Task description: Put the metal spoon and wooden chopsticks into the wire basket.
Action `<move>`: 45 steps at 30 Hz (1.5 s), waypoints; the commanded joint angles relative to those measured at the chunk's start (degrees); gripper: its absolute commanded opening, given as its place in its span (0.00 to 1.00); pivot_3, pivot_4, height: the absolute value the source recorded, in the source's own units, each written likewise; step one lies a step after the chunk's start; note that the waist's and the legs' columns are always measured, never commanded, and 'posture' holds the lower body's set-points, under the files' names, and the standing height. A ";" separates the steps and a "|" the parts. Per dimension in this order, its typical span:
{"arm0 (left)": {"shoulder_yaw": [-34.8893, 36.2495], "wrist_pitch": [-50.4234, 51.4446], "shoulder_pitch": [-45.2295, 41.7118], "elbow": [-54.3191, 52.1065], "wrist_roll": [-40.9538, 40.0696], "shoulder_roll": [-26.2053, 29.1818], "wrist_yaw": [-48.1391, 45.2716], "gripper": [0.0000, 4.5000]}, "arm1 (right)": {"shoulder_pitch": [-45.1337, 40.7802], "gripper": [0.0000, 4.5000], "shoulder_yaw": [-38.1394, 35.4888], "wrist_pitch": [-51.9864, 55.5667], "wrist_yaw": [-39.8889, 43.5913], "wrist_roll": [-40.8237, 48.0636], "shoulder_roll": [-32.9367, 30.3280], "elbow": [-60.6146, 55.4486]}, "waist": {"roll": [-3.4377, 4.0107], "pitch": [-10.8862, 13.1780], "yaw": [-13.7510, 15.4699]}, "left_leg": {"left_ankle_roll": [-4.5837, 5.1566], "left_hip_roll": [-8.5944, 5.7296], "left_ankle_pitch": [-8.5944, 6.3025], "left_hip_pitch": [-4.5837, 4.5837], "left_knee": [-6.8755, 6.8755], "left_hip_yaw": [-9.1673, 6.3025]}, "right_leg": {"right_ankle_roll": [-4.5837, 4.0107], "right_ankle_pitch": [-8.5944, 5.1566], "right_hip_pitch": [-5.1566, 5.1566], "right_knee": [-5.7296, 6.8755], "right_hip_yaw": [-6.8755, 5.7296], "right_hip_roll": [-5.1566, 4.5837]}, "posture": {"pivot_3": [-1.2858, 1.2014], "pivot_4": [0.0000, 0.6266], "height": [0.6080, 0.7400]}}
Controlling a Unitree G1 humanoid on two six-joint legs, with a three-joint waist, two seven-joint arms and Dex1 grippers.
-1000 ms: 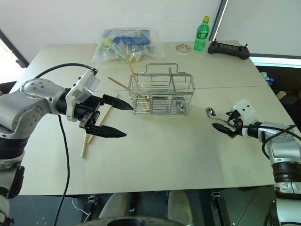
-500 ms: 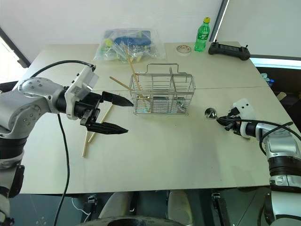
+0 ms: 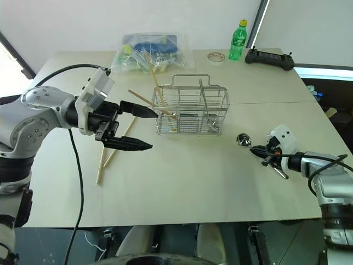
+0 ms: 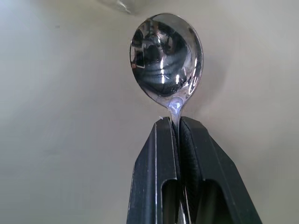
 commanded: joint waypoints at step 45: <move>5.99 -3.98 -7.95 8.20 2.21 -5.62 5.85 1.00 | -31.53 0.93 3.22 -9.61 -38.91 5.65 31.48 0.33 | -0.08 0.01 -0.08 | -0.03 0.16 0.02 -0.01 -0.27 -0.11 | -0.09 0.14 -0.51 0.58 0.16 0.45 | 0.52 0.24 0.86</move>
